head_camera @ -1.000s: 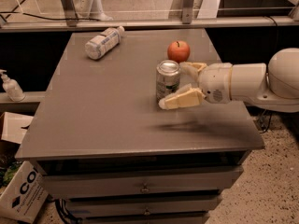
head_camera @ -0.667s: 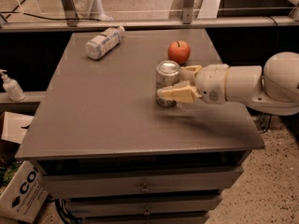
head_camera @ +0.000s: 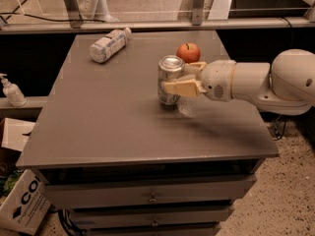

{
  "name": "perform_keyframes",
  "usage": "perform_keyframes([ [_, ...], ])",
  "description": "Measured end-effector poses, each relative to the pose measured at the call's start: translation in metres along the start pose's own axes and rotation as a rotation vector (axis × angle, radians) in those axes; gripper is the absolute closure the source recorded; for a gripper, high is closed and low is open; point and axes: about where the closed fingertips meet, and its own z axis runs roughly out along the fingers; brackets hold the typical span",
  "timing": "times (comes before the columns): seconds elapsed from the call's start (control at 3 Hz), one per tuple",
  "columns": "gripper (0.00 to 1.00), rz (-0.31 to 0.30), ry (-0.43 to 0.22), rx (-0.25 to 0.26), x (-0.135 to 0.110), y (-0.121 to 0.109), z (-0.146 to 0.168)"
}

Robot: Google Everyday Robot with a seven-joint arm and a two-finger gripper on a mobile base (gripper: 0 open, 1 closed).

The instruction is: Move 7up can near blue plastic bottle

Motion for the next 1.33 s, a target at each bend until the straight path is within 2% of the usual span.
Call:
perform_keyframes([
  [0.33,1.00,0.005,-0.020,-0.003,-0.022,-0.018,0.014],
  [1.0,1.00,0.002,-0.007,0.029,-0.051,-0.083,0.068],
  [1.33,1.00,0.008,-0.001,0.045,-0.050,-0.117,0.100],
])
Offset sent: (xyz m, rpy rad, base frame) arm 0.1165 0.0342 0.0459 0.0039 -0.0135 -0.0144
